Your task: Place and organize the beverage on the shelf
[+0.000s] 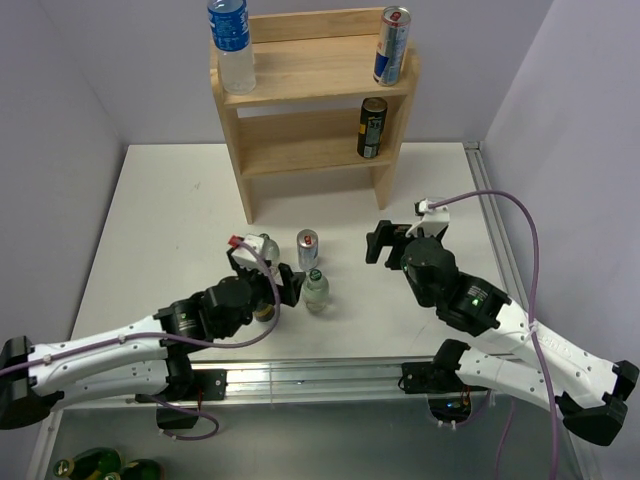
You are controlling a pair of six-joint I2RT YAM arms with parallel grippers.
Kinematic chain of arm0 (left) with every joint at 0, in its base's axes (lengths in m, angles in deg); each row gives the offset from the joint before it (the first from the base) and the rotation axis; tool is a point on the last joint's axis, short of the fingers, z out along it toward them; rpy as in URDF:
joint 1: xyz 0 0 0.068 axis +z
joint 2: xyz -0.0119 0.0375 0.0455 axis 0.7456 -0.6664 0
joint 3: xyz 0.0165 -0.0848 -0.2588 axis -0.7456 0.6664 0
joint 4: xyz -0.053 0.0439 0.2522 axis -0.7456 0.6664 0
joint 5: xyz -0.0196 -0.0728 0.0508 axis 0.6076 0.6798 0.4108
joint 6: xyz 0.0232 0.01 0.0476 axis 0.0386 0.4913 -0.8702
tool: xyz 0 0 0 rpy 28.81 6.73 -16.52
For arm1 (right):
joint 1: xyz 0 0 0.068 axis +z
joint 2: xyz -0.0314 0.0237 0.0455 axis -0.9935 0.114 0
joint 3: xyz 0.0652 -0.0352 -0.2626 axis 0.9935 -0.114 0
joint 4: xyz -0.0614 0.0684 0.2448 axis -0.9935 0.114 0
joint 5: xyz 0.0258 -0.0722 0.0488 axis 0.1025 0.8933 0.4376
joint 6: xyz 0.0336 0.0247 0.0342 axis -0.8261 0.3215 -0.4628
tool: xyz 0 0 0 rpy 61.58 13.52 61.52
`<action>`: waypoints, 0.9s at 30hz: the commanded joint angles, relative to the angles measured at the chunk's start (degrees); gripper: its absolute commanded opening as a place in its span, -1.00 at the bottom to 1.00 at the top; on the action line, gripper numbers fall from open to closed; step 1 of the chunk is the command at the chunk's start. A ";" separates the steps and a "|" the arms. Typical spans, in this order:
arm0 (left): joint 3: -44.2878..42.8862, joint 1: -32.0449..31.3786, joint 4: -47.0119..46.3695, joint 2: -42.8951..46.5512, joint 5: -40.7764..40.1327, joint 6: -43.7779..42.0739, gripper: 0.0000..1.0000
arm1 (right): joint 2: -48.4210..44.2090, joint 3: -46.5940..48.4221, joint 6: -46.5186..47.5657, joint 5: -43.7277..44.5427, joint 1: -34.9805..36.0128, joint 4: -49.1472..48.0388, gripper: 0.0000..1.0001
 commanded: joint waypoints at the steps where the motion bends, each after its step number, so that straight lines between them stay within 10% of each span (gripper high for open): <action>1: -1.63 -1.68 6.61 5.55 -9.03 3.43 0.94 | -1.52 -1.23 -0.70 1.47 0.37 -1.69 0.96; 27: -0.38 -13.19 35.70 -5.58 -28.19 49.03 0.95 | -2.84 -6.07 -1.05 1.55 0.19 -2.04 0.98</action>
